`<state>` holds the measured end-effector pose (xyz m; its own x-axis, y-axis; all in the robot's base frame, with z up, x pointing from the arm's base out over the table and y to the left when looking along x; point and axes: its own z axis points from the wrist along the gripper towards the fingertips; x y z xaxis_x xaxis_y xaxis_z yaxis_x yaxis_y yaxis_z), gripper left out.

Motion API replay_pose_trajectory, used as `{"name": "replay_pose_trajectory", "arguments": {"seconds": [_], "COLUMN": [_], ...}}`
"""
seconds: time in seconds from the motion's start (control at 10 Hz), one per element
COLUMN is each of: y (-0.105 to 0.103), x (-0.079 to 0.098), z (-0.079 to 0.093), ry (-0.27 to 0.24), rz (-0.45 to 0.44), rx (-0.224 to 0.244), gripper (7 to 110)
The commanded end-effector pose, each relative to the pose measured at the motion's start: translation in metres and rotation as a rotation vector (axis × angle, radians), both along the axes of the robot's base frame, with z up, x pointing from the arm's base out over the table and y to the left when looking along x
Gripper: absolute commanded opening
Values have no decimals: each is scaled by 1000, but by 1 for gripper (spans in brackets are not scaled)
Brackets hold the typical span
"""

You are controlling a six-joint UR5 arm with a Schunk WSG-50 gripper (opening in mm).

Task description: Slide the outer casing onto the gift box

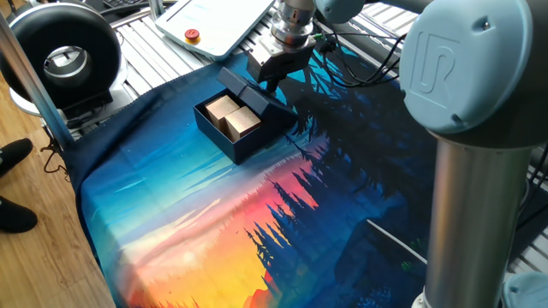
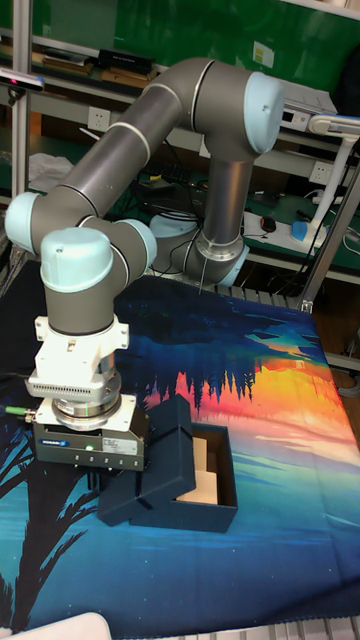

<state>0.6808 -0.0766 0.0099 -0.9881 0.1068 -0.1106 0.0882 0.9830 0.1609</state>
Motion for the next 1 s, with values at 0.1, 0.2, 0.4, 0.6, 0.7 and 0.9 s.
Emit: {"name": "replay_pose_trajectory", "arguments": {"seconds": [0.1, 0.2, 0.4, 0.6, 0.7, 0.9], "y": [-31, -24, -39, -45, -45, -47], "x": [7, 6, 7, 6, 6, 9], "z": [3, 3, 5, 10, 10, 13], "ry": [-24, -22, -24, -15, -15, -13], "rz": [26, 20, 37, 37, 31, 12], "rx": [-123, -95, -146, -146, -144, -147], "gripper": [7, 7, 7, 7, 7, 7]}}
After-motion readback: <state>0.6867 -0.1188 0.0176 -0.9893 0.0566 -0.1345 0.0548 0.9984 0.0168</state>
